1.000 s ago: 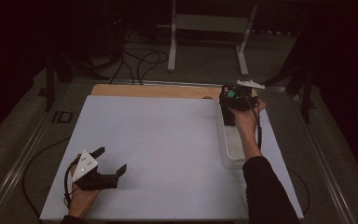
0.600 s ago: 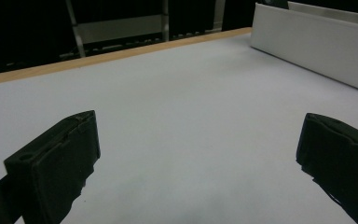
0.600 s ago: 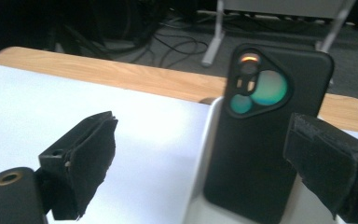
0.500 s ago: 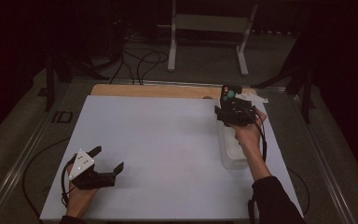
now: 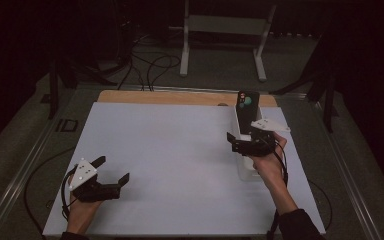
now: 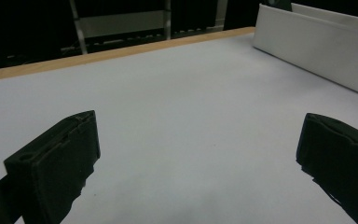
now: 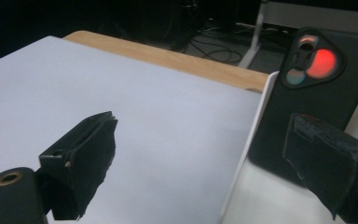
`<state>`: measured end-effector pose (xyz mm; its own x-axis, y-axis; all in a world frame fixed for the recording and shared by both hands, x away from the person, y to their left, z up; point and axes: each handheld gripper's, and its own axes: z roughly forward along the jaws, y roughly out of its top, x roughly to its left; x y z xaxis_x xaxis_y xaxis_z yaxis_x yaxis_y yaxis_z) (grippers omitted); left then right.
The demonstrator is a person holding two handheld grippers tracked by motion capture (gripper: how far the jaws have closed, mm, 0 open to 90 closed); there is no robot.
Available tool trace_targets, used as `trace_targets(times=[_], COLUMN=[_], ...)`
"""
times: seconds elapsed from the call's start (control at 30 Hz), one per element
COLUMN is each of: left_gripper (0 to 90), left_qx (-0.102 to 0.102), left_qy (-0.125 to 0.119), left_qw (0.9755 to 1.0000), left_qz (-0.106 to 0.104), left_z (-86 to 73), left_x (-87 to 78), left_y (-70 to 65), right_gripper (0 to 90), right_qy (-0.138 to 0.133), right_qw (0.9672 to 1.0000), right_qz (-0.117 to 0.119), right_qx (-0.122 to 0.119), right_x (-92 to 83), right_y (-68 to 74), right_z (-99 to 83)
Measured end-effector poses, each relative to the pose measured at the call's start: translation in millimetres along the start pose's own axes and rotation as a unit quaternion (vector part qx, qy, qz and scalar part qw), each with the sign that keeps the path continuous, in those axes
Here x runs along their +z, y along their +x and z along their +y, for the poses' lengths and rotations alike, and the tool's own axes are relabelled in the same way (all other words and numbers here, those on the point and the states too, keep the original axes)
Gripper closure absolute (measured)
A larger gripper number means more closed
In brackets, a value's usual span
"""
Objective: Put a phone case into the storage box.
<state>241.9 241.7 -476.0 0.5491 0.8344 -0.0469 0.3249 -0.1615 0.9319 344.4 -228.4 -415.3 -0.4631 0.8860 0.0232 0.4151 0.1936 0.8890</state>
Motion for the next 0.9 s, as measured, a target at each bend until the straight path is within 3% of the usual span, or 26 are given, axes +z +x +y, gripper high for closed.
trace_targets(times=[0.27, 0.47, 0.77, 0.9], left_gripper=[0.0, 0.0, 0.0, 0.0], left_qx=[-0.004, -0.002, -0.003, -0.001], left_qy=[-0.004, -0.011, -0.023, -0.025], left_qw=[1.0000, 0.9999, 0.9997, 0.9997], left_qz=[-0.004, -0.007, -0.007, -0.006], left_z=[2.4, 4.1, 4.3, 4.3], left_x=[-4.9, -9.5, -13.5, -13.8], left_y=[2.3, 3.8, 5.2, 4.6], right_gripper=[9.2, 9.2, 9.2, 9.2], right_qy=[-0.029, -0.059, -0.097, -0.103], right_qw=[0.9990, 0.9975, 0.9944, 0.9942], right_qz=[0.022, 0.035, 0.029, 0.028], right_qx=[-0.025, -0.016, -0.029, -0.013], right_x=[-26.4, -42.6, -61.3, -64.3], right_y=[13.8, 18.2, 23.2, 19.7], right_z=[-27.3, -49.4, -81.9, -95.0])
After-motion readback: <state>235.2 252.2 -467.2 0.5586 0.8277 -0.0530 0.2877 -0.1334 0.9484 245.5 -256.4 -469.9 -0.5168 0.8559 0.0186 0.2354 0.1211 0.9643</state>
